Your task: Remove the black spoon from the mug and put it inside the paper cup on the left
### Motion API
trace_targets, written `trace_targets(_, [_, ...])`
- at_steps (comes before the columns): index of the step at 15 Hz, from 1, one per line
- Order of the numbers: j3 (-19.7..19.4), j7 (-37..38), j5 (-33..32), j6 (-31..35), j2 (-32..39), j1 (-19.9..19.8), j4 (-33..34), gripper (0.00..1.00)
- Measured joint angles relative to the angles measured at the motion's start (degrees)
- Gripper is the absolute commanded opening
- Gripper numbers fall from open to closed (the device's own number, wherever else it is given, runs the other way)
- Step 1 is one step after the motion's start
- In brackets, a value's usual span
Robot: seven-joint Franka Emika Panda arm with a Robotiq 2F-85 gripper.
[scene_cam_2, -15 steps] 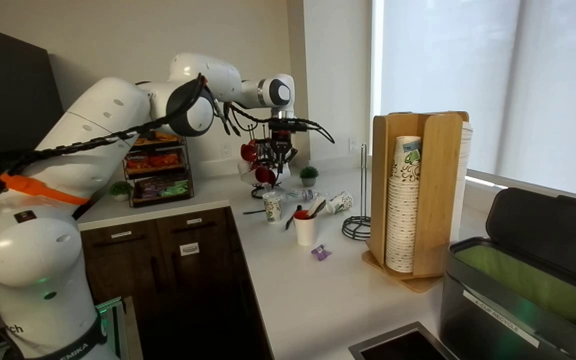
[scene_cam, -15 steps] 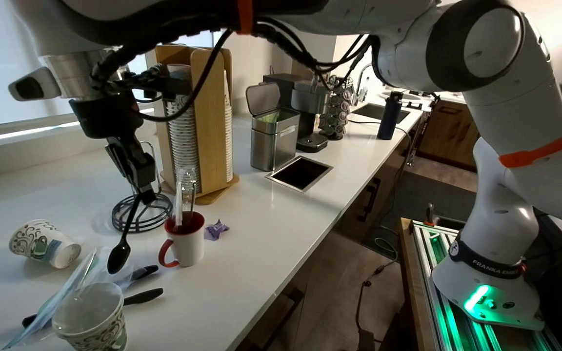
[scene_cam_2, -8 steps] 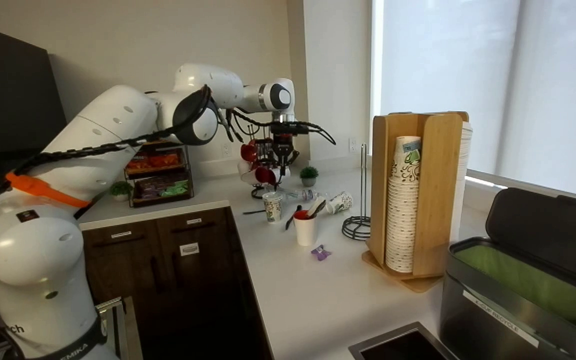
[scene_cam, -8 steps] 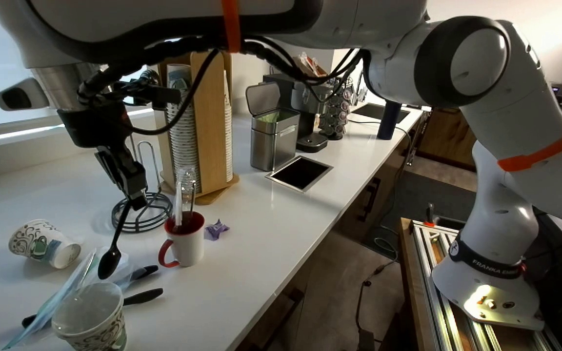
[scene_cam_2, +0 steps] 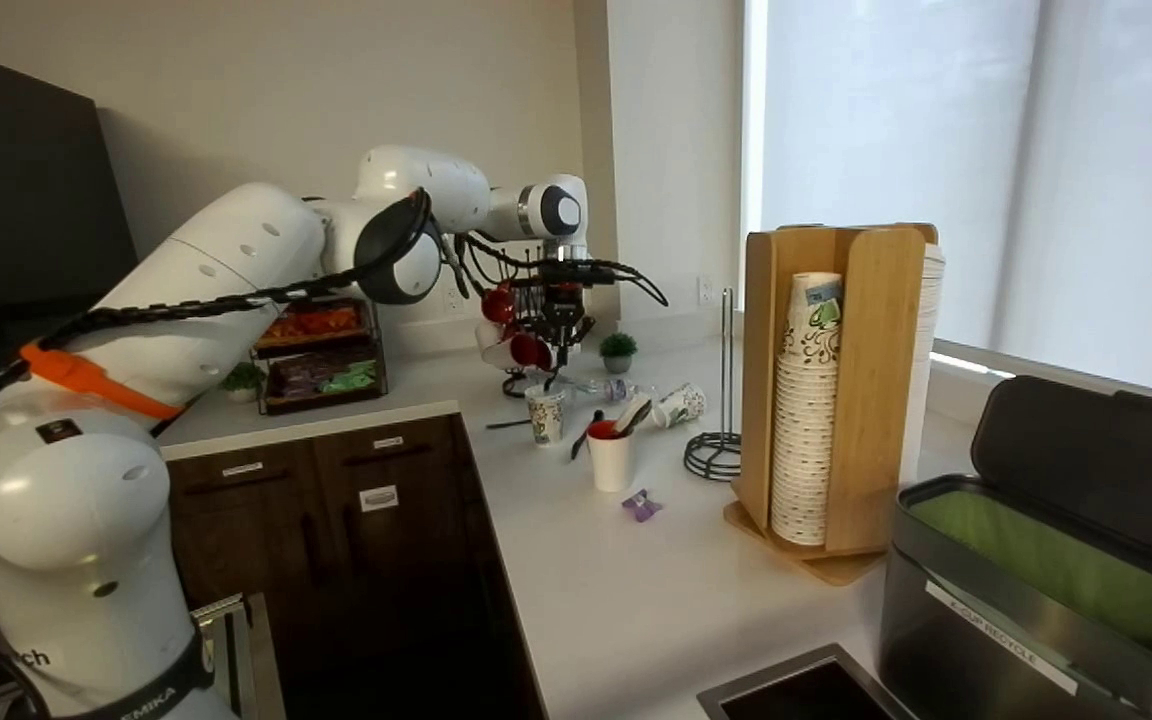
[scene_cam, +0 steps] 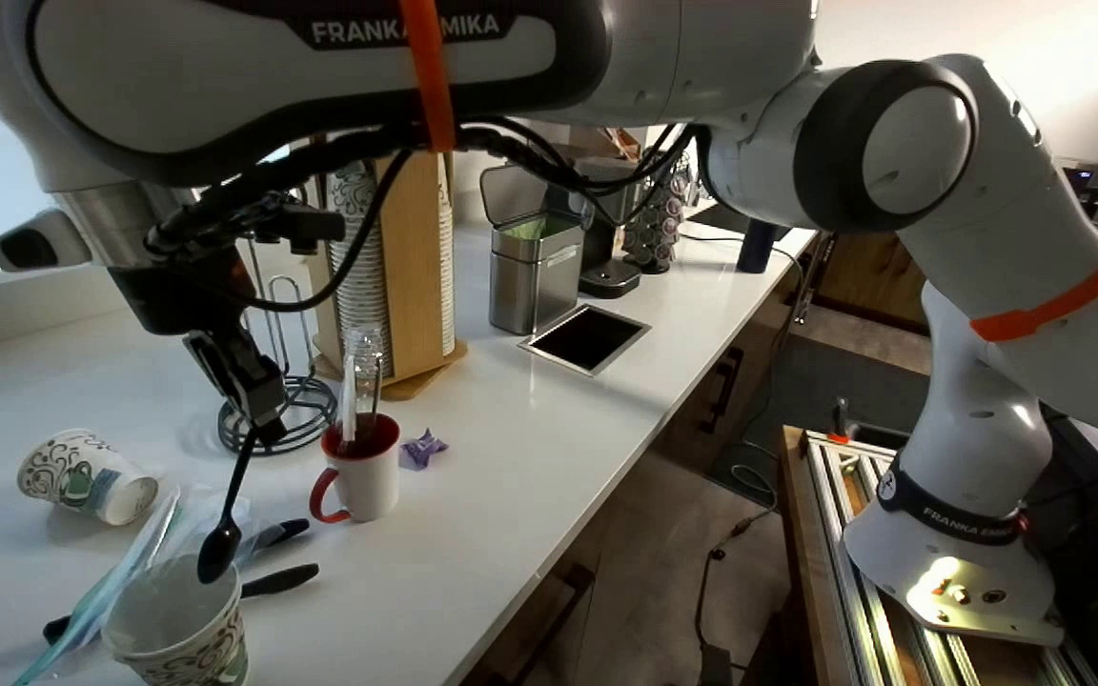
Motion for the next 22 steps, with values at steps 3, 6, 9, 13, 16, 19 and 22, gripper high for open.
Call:
trace_targets(3, [-0.71,-0.91,-1.24,-0.07,2.13,1.81,2.39,0.01])
trace_targets(6, [-2.24,-1.0,-3.36,-0.27,4.37,4.36,4.78,0.01])
trace_targets(9, [-3.39,-1.33,-5.43,-2.51,7.3,6.68,8.02,0.01])
trace_targets(13, [-4.6,-3.66,-5.98,-4.87,10.43,8.59,10.88,0.01])
trace_targets(16, [-5.31,-5.63,-5.98,-6.02,11.81,9.23,12.33,0.01])
trace_targets(19, [-6.02,-7.55,-5.99,-6.33,12.78,9.59,13.87,0.01])
trace_targets(22, [-6.77,-9.01,-6.06,-6.92,13.24,10.04,15.73,0.01])
